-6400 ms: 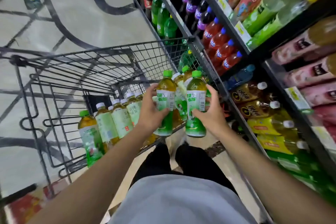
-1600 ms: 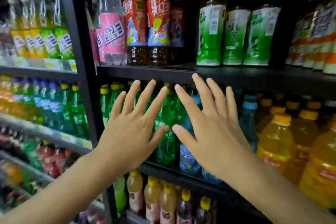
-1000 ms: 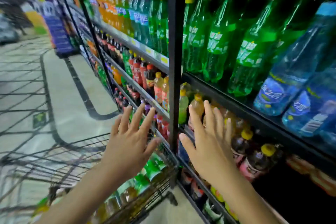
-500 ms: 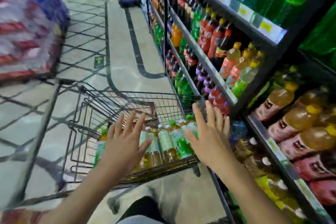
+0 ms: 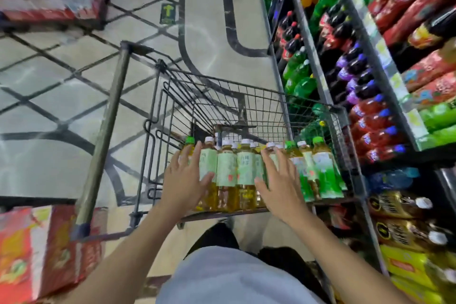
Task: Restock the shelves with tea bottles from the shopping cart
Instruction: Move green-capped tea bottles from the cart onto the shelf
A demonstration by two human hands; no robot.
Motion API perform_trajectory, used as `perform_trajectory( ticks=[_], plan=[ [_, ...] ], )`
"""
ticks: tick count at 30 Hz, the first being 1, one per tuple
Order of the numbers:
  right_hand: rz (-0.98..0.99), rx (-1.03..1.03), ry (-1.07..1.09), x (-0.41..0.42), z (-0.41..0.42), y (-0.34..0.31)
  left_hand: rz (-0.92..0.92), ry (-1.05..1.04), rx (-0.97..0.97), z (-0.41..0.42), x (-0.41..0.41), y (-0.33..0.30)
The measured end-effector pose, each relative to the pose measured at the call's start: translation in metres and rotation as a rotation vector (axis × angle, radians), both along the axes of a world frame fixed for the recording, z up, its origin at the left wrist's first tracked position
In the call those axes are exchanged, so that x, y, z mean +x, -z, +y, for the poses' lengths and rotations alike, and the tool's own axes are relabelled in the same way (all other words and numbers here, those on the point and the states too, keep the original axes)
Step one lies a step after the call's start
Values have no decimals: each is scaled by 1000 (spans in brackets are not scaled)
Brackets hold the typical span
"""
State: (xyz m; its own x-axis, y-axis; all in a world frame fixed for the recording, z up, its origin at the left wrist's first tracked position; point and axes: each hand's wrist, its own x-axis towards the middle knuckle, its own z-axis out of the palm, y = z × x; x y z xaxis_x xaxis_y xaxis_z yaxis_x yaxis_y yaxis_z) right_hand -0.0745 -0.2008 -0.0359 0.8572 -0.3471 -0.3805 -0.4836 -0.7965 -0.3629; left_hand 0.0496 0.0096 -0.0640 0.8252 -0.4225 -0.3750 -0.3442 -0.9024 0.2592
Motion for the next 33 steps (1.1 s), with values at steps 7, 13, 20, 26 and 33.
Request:
perform_trajectory(
  ticks=[7,13,20,26,33],
  plan=[
    [98,78,49,8,15,55,118,-119,-75,-3,11,40],
    [159,13,60,-12,13,100,80,-338,-127,-14,15,60],
    [109,-42,70,-19,29,129,139,-431,64,-34,27,73],
    [48,-60,88,-19,28,141,238,-561,118,-46,47,72],
    [47,-59,47,-20,27,143,238,-627,-23,-43,55,58]
  ],
)
